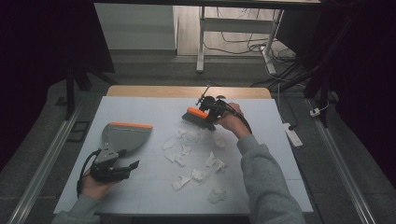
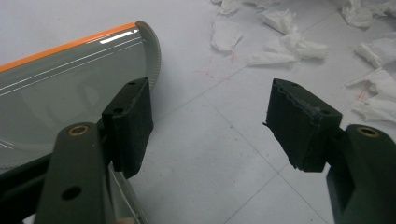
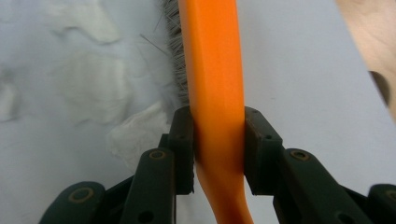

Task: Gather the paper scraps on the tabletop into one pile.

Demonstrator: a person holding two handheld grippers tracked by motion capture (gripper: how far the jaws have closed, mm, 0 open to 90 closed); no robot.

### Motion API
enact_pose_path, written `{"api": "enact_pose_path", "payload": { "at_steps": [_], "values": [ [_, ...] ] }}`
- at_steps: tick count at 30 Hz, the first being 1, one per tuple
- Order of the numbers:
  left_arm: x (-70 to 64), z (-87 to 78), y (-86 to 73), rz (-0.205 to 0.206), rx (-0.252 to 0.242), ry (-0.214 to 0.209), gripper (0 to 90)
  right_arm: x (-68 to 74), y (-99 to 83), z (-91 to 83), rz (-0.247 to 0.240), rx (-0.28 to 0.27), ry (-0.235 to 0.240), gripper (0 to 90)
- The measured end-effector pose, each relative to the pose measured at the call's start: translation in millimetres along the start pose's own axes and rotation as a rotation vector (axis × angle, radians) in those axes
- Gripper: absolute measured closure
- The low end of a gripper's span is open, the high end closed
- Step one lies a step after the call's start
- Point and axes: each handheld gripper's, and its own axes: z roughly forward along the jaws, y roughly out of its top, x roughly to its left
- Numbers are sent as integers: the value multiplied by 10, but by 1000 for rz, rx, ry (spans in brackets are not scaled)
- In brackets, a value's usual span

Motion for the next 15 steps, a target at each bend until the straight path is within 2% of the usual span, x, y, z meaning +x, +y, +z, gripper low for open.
{"api": "enact_pose_path", "payload": {
  "at_steps": [2, 5, 7, 9, 11, 13, 15],
  "values": [
    [0, -1, 0, -1, 0, 1, 320, 51, -22, -32, -13, -11, 43, 680],
    [-2, -1, -1, 2, 4, 3, 320, 148, -65, -83, -37, -16, 72, 680],
    [0, -5, -1, -1, 1, 2, 320, 178, -103, -147, -26, -57, 89, 680],
    [2, -4, -1, -4, 0, 4, 320, 160, -133, -247, -8, -116, 57, 679],
    [1, 0, -1, -5, 1, 3, 320, 134, -154, -341, 31, -157, 26, 679],
    [-6, 1, 1, -3, 0, 4, 320, 99, -171, -397, 50, -180, -6, 679],
    [-11, 3, 2, -2, 2, 2, 320, 65, -181, -418, 61, -180, -41, 679]
  ]
}}
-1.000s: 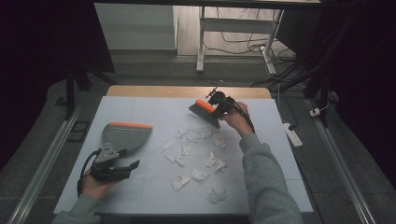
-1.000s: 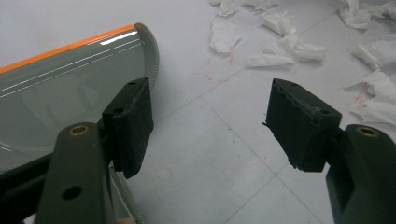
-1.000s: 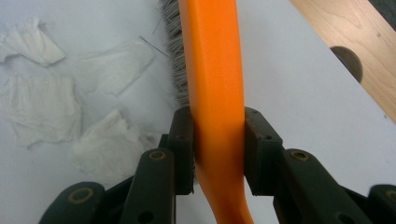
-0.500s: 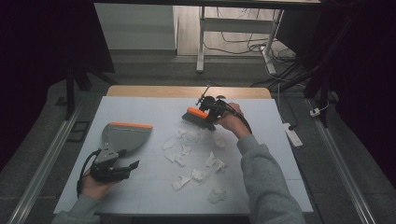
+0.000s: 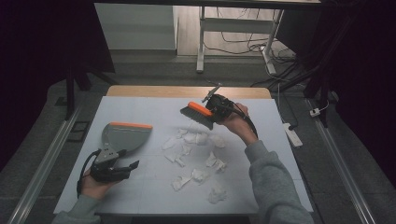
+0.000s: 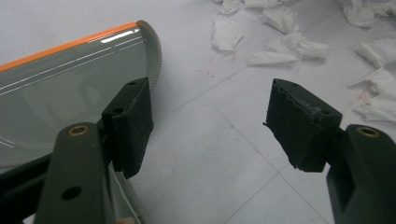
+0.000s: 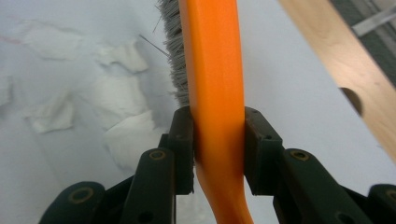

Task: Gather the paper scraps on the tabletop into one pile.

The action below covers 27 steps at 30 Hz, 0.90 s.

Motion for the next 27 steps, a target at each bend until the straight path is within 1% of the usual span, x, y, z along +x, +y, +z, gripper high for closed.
{"api": "enact_pose_path", "payload": {
  "at_steps": [3, 6, 8, 10, 12, 14, 15, 16, 18, 19, 20, 21, 22, 24, 27],
  "values": [
    [-4, 6, 0, 0, 1, -3, 320, -57, -17, 36, 33, 6, -46, 679],
    [-6, 18, 0, 1, 4, -6, 320, -113, -13, 158, 52, 32, -77, 679],
    [-2, 23, -2, 2, 7, -7, 320, -134, 17, 267, 33, 55, -93, 679],
    [3, 21, -4, -2, 5, -8, 320, -126, 66, 372, 18, 83, -108, 679],
    [11, 19, -6, -5, 3, -8, 321, -107, 122, 449, -5, 110, -113, 680],
    [14, 21, -7, -5, 3, -10, 321, -82, 173, 501, -25, 124, -122, 679],
    [16, 21, -9, -5, 4, -10, 321, -79, 191, 523, -35, 125, -121, 680],
    [17, 21, -10, -5, 4, -10, 321, -69, 204, 544, -27, 127, -118, 680],
    [20, 21, -12, -5, 4, -11, 322, -63, 219, 573, -36, 123, -111, 680],
    [21, 22, -11, -5, 4, -11, 322, -51, 229, 578, -26, 122, -101, 680],
    [20, 23, -11, -5, 5, -11, 321, -46, 236, 583, -38, 122, -90, 681],
    [19, 24, -11, -5, 6, -11, 322, -23, 245, 584, -39, 125, -84, 680],
    [17, 26, -11, -5, 7, -11, 322, -11, 250, 586, -59, 129, -79, 680],
    [16, 27, -11, -3, 8, -11, 322, 33, 260, 580, -74, 139, -64, 680],
    [12, 26, -10, -2, 9, -10, 322, 85, 261, 564, -109, 147, -38, 680]
  ]
}}
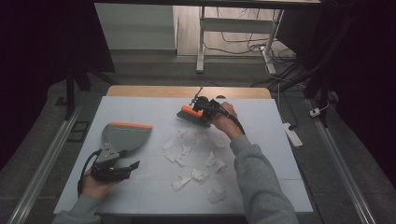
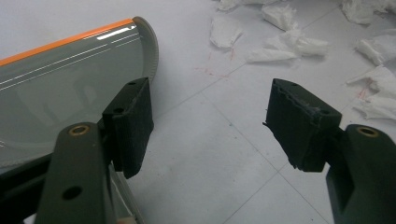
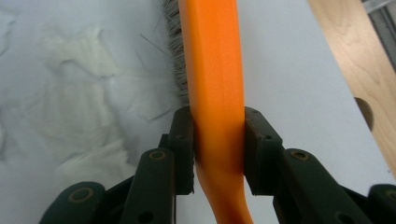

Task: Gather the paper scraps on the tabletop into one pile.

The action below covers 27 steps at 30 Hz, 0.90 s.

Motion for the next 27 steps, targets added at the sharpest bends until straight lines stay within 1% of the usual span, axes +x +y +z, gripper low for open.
{"api": "enact_pose_path", "payload": {
  "at_steps": [3, 5, 8, 9, 11, 12, 14, 16, 17, 18, 19, 20, 21, 24, 25, 27],
  "values": [
    [-3, 0, 1, 2, 1, -1, 322, 66, -1, -41, -26, 8, 19, 680],
    [-3, -4, 0, 2, 0, -1, 322, 118, -27, -82, -46, 6, 46, 680],
    [1, 1, -2, 1, 3, -3, 322, 215, -110, -150, -43, -14, 89, 680],
    [1, 4, -2, 1, 4, -4, 322, 236, -139, -183, -43, -17, 106, 680],
    [-7, 9, -1, 3, 8, -6, 322, 267, -197, -248, -54, -25, 162, 680],
    [-11, 10, -1, 5, 9, -6, 322, 286, -223, -293, -51, -41, 150, 680],
    [-14, 10, 1, 5, 8, -5, 322, 283, -267, -392, -42, -77, 104, 679],
    [-15, 11, 0, 4, 9, -5, 322, 233, -314, -509, -20, -113, 68, 679],
    [-16, 11, -1, 3, 9, -5, 322, 204, -341, -566, -3, -130, 52, 679],
    [-16, 11, -2, 3, 9, -5, 322, 180, -368, -623, 35, -142, 44, 679],
    [-15, 10, -3, 3, 8, -5, 322, 144, -402, -665, 54, -152, 32, 679],
    [-14, 8, -3, 2, 8, -5, 322, 109, -440, -699, 75, -148, 18, 679],
    [-14, 6, -4, 1, 7, -4, 322, 83, -483, -720, 103, -129, -4, 679],
    [-13, 2, -7, -3, 4, -4, 322, 3, -649, -716, 185, -41, -73, 679],
    [-14, 1, -8, -3, 4, -4, 322, -9, -715, -706, 211, -15, -81, 679],
    [-16, 3, -7, -4, 4, -6, 322, -4, -844, -688, 239, 28, -84, 679]
  ]
}}
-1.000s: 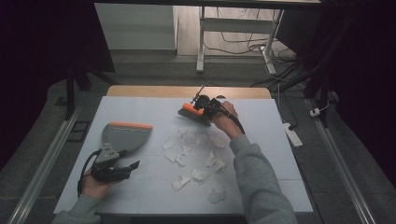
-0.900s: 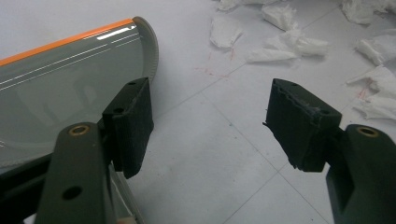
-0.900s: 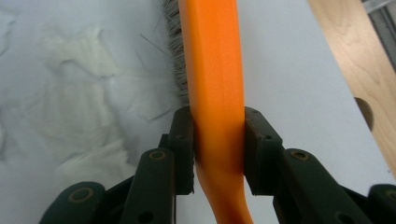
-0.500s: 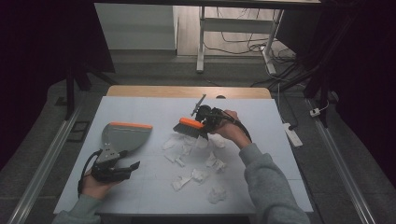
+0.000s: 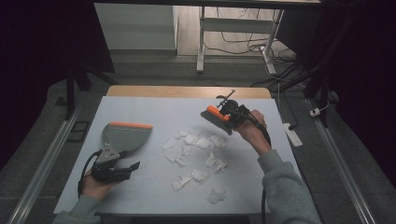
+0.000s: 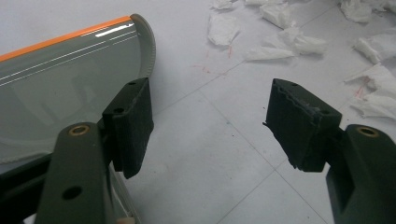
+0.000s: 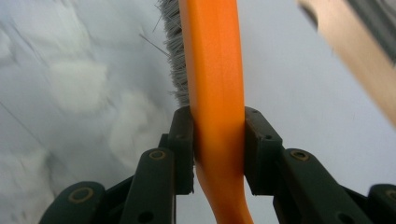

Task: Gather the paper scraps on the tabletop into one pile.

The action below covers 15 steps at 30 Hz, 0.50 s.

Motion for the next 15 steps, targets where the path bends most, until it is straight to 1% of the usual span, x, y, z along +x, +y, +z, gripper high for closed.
{"api": "enact_pose_path", "payload": {
  "at_steps": [3, 4, 5, 7, 8, 9, 10, 12, 13, 15],
  "values": [
    [-8, 9, 3, 4, 2, -3, 322, -2, -157, 56, 31, 63, -37, 679],
    [-13, 10, 5, 6, 3, -3, 322, 2, -198, 80, 36, 83, -35, 680],
    [-18, 11, 7, 7, 3, -3, 322, 16, -229, 100, 38, 90, -25, 680],
    [-21, 17, 9, 8, 4, -5, 322, 68, -258, 131, 37, 92, 6, 680],
    [-22, 20, 9, 7, 5, -5, 322, 109, -257, 145, 28, 90, 16, 680],
    [-23, 22, 8, 7, 6, -4, 322, 154, -247, 157, 4, 82, 22, 680],
    [-23, 22, 6, 6, 6, -3, 322, 210, -228, 160, -10, 74, 32, 679],
    [-21, 19, 5, 5, 6, -2, 322, 336, -179, 153, -53, 79, 21, 679],
    [-20, 17, 4, 5, 5, -2, 322, 390, -159, 141, -73, 74, 30, 680],
    [-19, 17, 2, 5, 6, -2, 322, 465, -135, 96, -76, 49, 95, 680]
  ]
}}
